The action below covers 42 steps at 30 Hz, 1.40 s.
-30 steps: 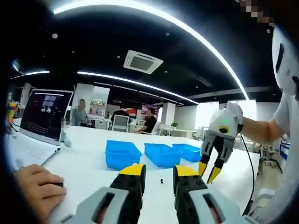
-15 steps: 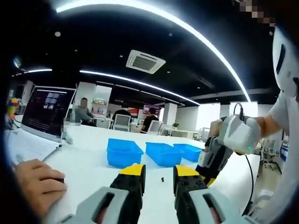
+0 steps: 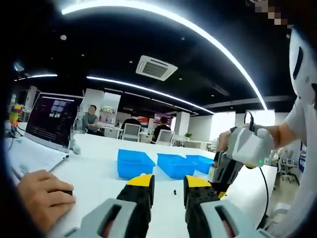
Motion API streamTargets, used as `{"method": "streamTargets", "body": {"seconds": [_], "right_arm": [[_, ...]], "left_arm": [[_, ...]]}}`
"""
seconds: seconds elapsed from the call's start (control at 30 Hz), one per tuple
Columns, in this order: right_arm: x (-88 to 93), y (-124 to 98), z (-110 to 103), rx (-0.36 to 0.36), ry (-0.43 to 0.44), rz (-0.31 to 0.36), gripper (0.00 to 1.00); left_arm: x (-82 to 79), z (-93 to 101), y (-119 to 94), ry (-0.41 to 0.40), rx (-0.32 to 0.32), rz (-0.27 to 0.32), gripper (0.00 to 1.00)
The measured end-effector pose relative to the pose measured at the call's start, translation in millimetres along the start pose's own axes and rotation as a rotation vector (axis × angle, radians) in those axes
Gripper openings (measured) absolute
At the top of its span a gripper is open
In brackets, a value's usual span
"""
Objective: Pick up the resistors one by one and place each resistor into its matching bin, sorting the parts by color and model until every resistor is separated into the correct bin for its type
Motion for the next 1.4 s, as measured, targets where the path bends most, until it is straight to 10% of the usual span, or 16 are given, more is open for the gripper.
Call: {"method": "streamTargets", "body": {"seconds": [0.23, 0.53, 0.73, 0.87, 1.0, 1.13, 1.4], "right_arm": [[9.2, -13.8, -1.4, 0.163, 0.151, 0.059, 0.06], [18.1, -52.2, -5.7, 0.649, 0.587, 0.45, 0.06], [53.1, -85.0, -31.5, 0.936, 0.895, 0.663, 0.06], [106.8, -113.2, -72.5, 1.235, 1.175, 0.771, 0.06], [158.2, -124.2, -118.4, 1.452, 1.358, 0.641, 0.06], [199.8, -116.6, -155.9, 1.512, 1.538, 0.434, 0.06], [216.8, -108.2, -159.2, 1.519, 1.637, 0.499, 0.07]], "left_arm": [[3.6, -0.8, -0.8, -0.005, 0.005, -0.013, 0.26], [0.8, 0.1, 2.9, 0.008, -0.01, 0.0, 0.26], [-3.1, 4.2, 12.2, 0.022, 0.002, 0.004, 0.26], [-7.4, 8.2, 18.7, 0.034, 0.024, 0.006, 0.26], [-9.1, 11.3, 22.3, 0.033, 0.033, 0.012, 0.25], [-6.7, 15.5, 24.2, 0.032, 0.049, 0.0, 0.26], [-2.6, 17.7, 22.3, 0.022, 0.041, -0.014, 0.25]]}}
Point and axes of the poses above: the point that each gripper's makers call its tool centre point, and the gripper's own axes: y roughly forward along the fingers, z roughly to its right, x roughly out of its underside, the point moved 7 cm from there along -y, roughly backward along the fingers, and after that the axes turned 4 degrees about -x, right-handed, at the moved point
